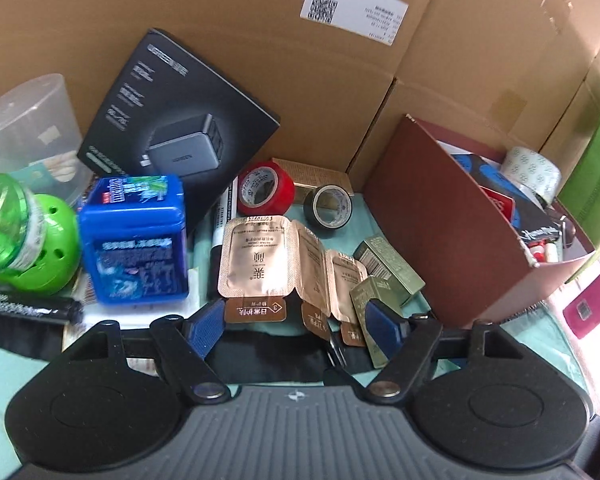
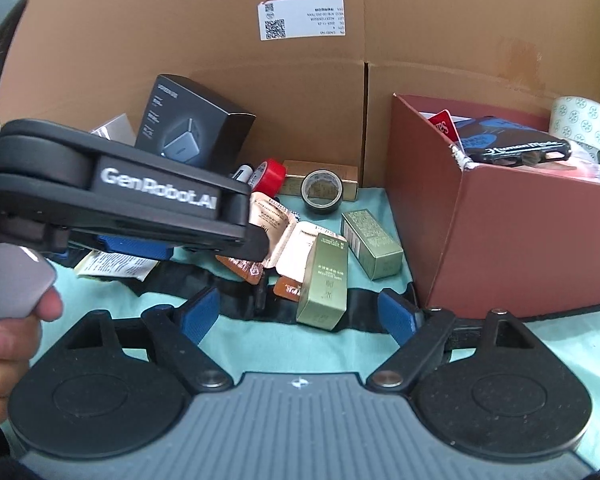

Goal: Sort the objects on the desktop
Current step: 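Grasp the copper sachet on the table with both tools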

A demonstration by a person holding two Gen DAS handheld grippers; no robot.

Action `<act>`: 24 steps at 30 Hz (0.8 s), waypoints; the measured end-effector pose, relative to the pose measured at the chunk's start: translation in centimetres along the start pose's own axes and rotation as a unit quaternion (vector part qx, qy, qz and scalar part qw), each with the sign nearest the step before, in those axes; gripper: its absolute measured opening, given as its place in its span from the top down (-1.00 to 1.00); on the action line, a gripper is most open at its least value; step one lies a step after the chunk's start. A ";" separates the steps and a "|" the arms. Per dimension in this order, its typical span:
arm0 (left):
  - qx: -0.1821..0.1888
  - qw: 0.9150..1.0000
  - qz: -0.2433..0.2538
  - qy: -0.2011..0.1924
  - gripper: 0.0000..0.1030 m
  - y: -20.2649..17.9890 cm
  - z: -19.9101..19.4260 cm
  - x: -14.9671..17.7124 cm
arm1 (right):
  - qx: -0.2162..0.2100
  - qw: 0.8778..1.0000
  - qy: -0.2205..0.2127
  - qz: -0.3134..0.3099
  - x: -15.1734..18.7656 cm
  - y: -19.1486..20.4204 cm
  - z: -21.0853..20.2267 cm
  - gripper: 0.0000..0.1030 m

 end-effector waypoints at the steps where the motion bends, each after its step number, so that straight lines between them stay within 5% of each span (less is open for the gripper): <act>1: 0.001 1.000 0.001 0.002 -0.32 0.0 0.2 -0.1 | -0.002 1.000 0.001 0.001 -0.1 -0.1 0.2 -0.55; 6: 0.006 1.000 0.011 0.018 0.32 -0.5 0.5 -0.3 | -0.002 1.000 0.008 0.015 -0.4 -0.8 1.2 -0.36; 21: 0.065 0.998 0.014 0.002 0.31 -0.7 -0.1 -2.1 | -0.004 0.995 -0.043 -0.091 -1.7 2.1 1.2 -0.30; 24: 0.063 0.998 0.018 0.002 0.31 -1.0 0.2 -2.3 | -0.010 0.995 -0.034 -0.095 -2.0 2.4 2.4 -0.08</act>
Point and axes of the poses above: each gripper's, at about its wrist camera, not at the fingertips, and z roughly the way its jaws point, y to its left, x to its underside, the point moved 4 cm from there along z, roughly the way its jaws point, and after that the axes turned 4 degrees about z, right-handed, at the moved point
